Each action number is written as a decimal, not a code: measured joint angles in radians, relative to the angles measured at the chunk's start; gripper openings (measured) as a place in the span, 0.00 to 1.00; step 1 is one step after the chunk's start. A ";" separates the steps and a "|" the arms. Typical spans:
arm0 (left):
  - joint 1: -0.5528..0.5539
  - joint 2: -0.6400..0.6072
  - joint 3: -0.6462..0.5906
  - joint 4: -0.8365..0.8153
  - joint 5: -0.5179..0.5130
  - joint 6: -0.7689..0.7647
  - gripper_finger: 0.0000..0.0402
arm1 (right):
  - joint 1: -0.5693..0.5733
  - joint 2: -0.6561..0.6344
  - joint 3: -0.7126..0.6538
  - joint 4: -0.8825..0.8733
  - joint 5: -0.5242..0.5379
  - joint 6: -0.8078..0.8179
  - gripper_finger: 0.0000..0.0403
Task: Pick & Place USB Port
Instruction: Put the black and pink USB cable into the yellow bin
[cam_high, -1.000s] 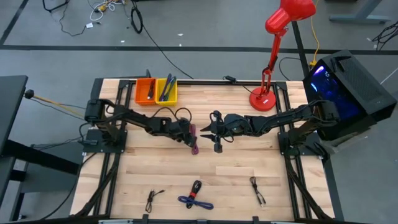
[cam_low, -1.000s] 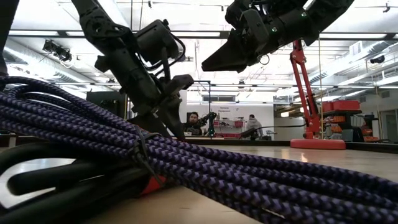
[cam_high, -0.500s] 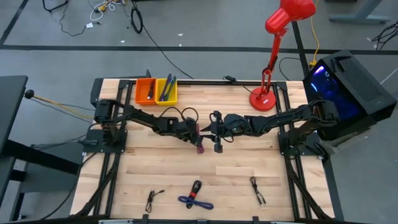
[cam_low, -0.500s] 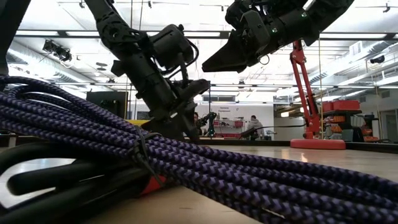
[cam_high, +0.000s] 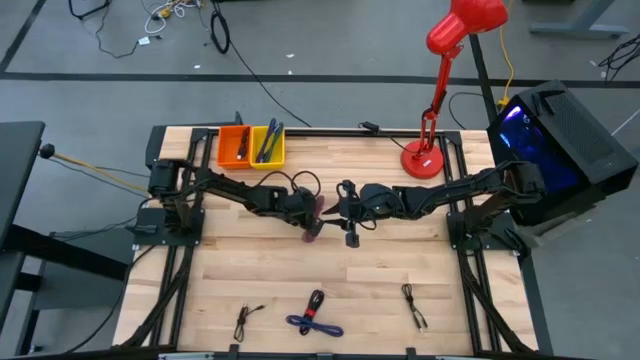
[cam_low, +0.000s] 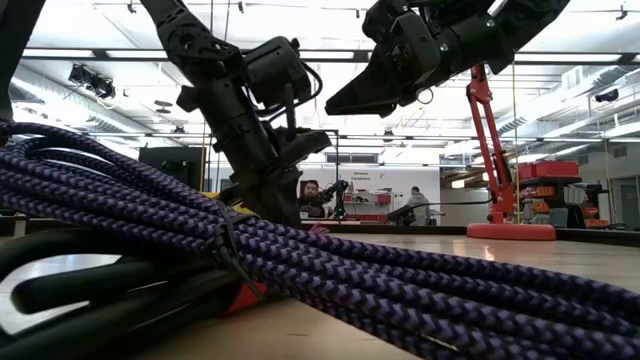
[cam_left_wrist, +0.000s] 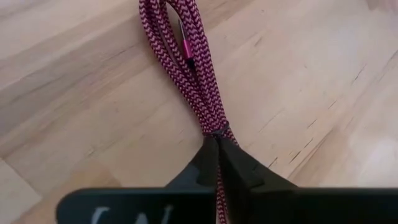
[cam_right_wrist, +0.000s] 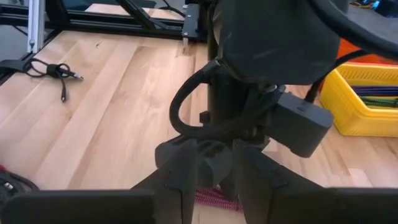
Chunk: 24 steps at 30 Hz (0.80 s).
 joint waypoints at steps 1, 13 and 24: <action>-0.001 -0.002 0.000 0.000 -0.002 0.009 0.01 | 0.000 0.000 0.000 0.000 0.000 0.000 0.25; -0.047 -0.078 0.133 -0.326 -0.087 0.100 0.00 | 0.000 0.000 0.000 -0.016 0.000 -0.003 0.25; -0.078 -0.138 0.193 -0.412 -0.112 0.082 0.00 | -0.001 0.000 0.000 -0.023 0.026 -0.006 0.25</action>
